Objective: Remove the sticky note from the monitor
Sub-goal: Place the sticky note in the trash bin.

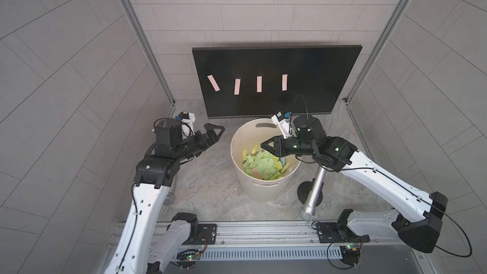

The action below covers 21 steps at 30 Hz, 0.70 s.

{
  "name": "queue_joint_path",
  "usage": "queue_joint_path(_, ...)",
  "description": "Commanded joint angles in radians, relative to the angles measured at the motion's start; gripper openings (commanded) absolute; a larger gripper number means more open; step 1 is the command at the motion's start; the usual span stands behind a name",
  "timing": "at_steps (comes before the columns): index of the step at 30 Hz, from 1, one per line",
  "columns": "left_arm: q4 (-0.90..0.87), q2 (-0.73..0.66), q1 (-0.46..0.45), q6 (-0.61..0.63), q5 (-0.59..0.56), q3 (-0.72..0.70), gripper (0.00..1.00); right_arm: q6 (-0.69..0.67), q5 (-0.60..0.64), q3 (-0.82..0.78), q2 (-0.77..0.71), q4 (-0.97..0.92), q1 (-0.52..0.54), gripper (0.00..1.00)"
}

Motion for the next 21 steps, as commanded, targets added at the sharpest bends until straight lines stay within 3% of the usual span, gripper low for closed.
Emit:
queue_joint_path(1,0.028,-0.009,-0.001,-0.006,0.0,-0.01,1.0,-0.014,0.024,0.037,-0.006,-0.024,0.007,0.26)
queue_joint_path(10,0.104,0.026,0.003,-0.033,0.024,-0.009,0.98,-0.032,0.052,0.05,-0.035,-0.024,0.007,0.35)
queue_joint_path(21,0.286,0.103,0.031,-0.134,0.072,-0.011,0.98,-0.044,0.103,-0.032,-0.159,0.088,-0.017,0.59)
